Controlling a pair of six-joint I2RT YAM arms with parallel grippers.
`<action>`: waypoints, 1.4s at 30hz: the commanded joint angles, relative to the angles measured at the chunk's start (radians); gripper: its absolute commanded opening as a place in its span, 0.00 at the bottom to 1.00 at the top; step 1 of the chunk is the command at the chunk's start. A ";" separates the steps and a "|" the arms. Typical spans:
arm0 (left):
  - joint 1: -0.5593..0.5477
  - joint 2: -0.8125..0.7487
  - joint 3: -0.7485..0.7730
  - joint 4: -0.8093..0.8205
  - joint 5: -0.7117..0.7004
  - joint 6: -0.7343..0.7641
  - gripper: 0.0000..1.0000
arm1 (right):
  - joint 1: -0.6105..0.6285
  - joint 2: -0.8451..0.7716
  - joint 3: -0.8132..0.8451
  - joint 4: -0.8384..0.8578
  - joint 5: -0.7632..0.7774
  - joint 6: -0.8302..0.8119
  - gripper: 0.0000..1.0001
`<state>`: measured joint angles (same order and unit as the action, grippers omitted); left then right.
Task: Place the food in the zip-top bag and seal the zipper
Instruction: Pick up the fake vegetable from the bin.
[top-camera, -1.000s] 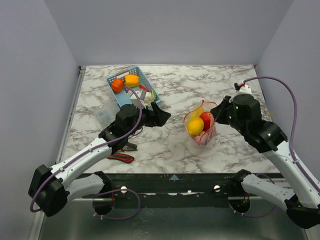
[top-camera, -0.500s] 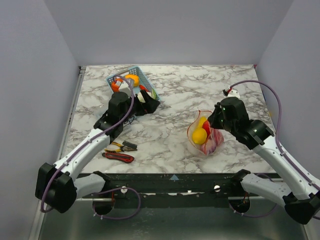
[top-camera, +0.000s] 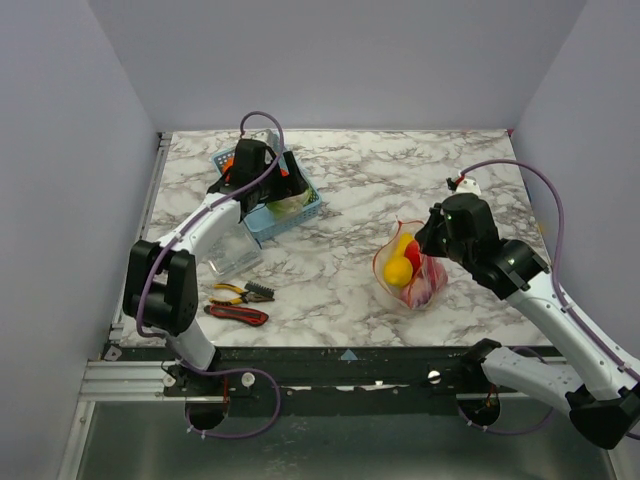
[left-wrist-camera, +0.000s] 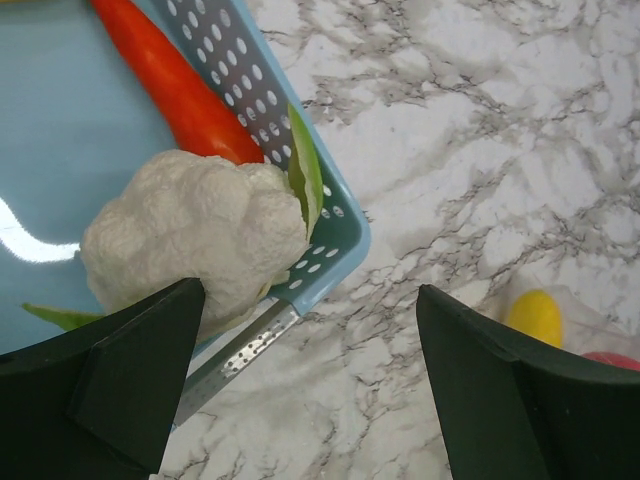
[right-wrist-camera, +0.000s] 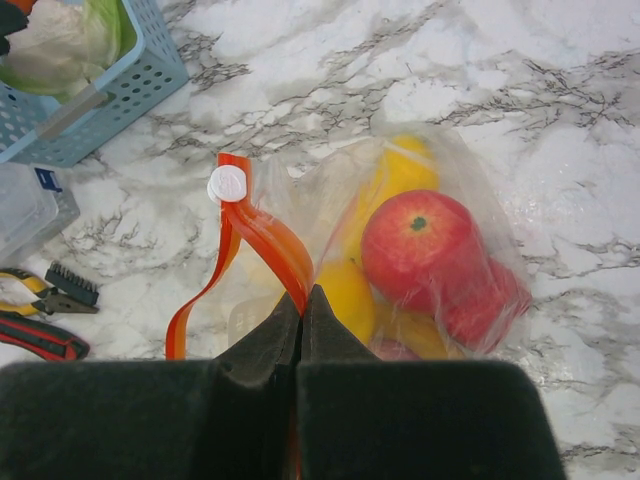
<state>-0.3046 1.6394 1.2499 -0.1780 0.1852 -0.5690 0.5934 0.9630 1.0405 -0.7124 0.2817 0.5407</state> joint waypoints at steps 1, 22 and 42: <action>0.020 0.019 -0.027 0.015 0.046 -0.045 0.88 | -0.004 -0.004 0.038 -0.004 0.018 -0.008 0.00; 0.179 0.079 0.145 -0.138 -0.177 -0.017 0.94 | -0.004 0.008 0.073 -0.027 0.015 -0.012 0.00; -0.008 0.290 0.300 -0.188 -0.275 -0.610 0.80 | -0.004 0.018 0.056 -0.005 -0.036 0.027 0.00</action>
<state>-0.3016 1.8549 1.4712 -0.2367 0.0910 -0.8944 0.5934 0.9943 1.0782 -0.7303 0.2630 0.5507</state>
